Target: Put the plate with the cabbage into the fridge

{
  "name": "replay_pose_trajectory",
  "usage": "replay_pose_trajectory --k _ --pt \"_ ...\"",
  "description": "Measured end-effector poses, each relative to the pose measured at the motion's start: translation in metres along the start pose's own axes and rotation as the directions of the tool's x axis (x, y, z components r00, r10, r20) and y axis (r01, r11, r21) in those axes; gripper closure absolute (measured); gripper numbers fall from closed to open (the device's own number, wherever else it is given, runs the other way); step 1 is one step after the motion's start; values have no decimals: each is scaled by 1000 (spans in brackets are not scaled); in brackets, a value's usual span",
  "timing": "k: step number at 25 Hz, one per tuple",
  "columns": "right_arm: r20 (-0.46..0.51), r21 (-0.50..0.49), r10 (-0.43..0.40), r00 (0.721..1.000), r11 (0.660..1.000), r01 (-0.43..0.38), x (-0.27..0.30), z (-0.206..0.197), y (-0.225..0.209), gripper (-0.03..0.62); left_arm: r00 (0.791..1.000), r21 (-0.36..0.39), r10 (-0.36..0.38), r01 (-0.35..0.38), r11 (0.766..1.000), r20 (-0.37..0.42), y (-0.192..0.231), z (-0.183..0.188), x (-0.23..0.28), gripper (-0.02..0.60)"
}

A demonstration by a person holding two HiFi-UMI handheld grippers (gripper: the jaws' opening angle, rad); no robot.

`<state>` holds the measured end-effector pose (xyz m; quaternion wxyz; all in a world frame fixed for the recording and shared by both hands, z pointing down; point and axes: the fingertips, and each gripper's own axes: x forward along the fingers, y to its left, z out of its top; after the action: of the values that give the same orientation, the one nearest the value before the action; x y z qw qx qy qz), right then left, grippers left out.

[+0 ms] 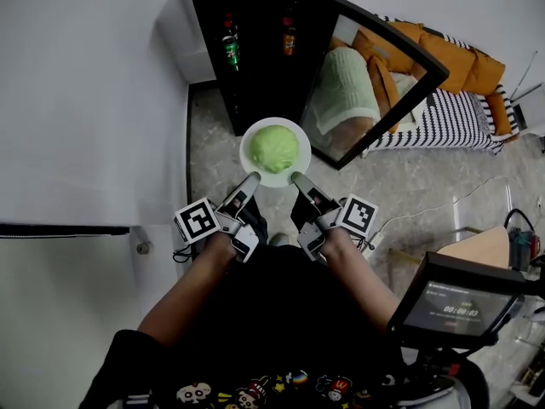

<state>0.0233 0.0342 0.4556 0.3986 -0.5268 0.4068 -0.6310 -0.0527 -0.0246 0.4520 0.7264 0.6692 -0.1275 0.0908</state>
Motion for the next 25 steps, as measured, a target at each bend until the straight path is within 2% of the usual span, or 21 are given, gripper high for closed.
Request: replay_pose_trajectory --k 8,12,17,19,23,25 --pt "3 -6 17 1000 1000 -17 0 1 1 577 1000 -7 -16 16 1000 6 -4 0 2 568" --pt "5 -8 20 1000 1000 -20 0 1 2 577 1000 27 -6 6 1000 -5 -4 1 3 568" --pt "7 -24 29 1000 999 -29 1 3 4 577 1000 25 -12 12 1000 -1 -6 3 3 568" --pt "11 -29 42 999 999 -42 1 3 6 577 1000 4 -24 24 1000 7 -11 2 4 568" --pt "19 -27 64 998 998 -63 1 4 10 577 1000 43 -18 18 999 4 -12 4 4 568" --pt "24 -20 71 997 997 -70 0 4 10 577 1000 24 -26 26 999 10 -14 3 4 568"
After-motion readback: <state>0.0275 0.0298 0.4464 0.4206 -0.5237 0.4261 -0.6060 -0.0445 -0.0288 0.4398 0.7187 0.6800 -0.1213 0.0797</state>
